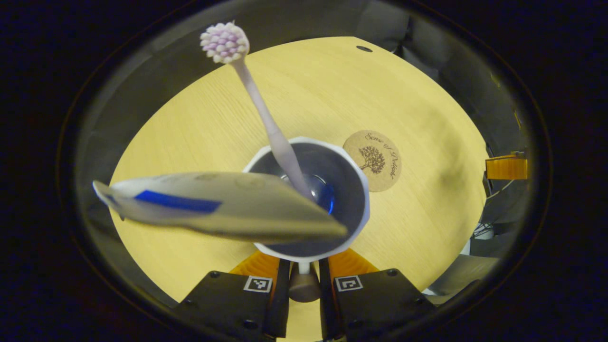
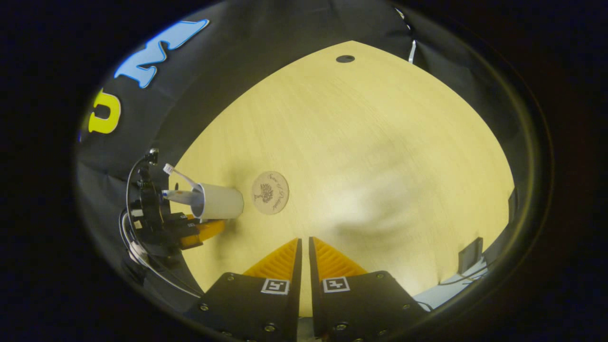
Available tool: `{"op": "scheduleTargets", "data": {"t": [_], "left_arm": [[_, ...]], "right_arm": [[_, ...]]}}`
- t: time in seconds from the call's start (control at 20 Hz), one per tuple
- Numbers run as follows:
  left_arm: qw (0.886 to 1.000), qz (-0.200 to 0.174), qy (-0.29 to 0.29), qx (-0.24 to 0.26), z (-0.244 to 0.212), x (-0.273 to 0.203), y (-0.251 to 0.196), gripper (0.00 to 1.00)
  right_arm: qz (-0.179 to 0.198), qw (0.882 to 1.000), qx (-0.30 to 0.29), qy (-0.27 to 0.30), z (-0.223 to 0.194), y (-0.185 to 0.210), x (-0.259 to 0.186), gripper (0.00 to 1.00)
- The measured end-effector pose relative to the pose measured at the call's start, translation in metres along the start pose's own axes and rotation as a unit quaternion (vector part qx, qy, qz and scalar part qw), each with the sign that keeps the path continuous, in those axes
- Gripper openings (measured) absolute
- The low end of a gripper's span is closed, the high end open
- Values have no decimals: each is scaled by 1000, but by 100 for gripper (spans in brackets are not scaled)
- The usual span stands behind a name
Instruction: Put the toothbrush and toothpaste on the desktop into the cup, then pick up the cup and place it on the coaster on the desktop.
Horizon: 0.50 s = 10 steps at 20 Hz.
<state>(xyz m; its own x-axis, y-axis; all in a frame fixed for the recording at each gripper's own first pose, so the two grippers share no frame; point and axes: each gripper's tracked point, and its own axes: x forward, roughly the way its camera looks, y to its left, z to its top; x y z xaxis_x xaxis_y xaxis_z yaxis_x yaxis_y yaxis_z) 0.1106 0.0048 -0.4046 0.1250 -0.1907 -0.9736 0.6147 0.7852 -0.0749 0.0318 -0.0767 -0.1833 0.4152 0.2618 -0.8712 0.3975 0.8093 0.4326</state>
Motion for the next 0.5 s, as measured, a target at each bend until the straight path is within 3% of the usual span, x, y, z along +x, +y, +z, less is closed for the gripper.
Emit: {"op": "scheduleTargets", "data": {"t": [0.5], "left_arm": [[999, -5, -15, 51, 30, -6, -33, 34]], "right_arm": [[6, 1000, 5, -5, 4, -5, -1, 12]]}}
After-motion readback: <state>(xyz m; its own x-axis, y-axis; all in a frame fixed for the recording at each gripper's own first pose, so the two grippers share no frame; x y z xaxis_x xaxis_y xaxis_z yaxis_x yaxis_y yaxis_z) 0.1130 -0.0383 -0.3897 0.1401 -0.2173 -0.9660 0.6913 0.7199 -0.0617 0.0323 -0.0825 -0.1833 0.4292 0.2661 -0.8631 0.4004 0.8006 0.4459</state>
